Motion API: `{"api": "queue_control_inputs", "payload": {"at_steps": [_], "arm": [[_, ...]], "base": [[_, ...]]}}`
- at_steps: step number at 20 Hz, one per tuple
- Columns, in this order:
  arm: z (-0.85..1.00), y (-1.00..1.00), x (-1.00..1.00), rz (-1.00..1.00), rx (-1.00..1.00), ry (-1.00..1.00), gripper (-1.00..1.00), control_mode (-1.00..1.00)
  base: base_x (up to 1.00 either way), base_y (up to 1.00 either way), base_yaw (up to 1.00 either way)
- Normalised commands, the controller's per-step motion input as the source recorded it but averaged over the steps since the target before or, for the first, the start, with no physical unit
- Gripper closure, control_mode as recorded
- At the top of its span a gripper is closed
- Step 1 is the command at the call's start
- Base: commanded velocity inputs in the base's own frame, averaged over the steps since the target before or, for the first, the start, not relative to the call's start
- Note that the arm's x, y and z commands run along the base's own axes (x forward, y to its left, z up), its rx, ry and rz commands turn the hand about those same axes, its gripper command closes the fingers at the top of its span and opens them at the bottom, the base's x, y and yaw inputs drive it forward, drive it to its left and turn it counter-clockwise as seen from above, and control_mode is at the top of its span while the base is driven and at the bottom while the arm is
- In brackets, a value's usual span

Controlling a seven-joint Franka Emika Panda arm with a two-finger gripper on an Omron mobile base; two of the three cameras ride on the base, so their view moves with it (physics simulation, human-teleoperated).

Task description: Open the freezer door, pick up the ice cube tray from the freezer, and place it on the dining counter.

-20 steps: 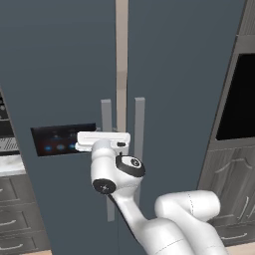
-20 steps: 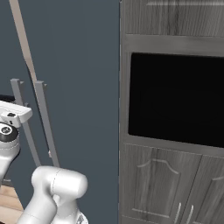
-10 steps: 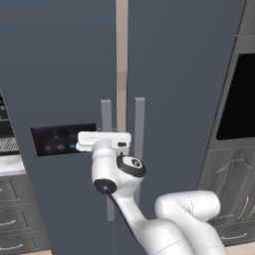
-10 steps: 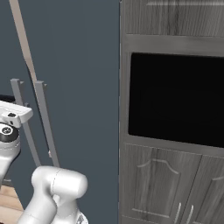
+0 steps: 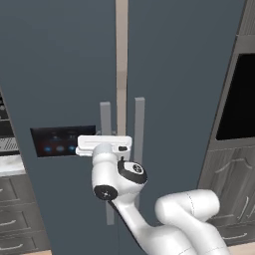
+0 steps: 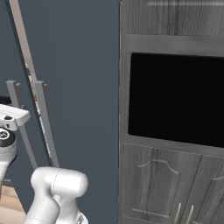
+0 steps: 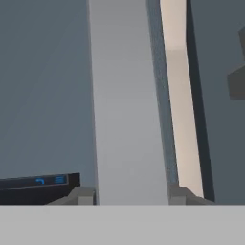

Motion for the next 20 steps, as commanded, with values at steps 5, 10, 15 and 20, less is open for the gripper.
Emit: {"api": "queue_control_inputs", "payload": {"at_steps": [5,10,15,20], "arm": [[0.00,0.19,-0.37,0.00,0.00,0.00,1.00,-1.00],[0.00,0.20,-0.36,0.00,0.00,0.04,1.00,-1.00],[0.00,0.25,-0.32,0.00,0.00,0.08,1.00,-1.00],[0.00,0.25,-0.31,0.00,0.00,0.09,1.00,-1.00]], "base": [[0.00,0.00,0.00],[0.00,0.00,0.00],[0.00,0.00,0.00],[0.00,0.00,0.00]]}}
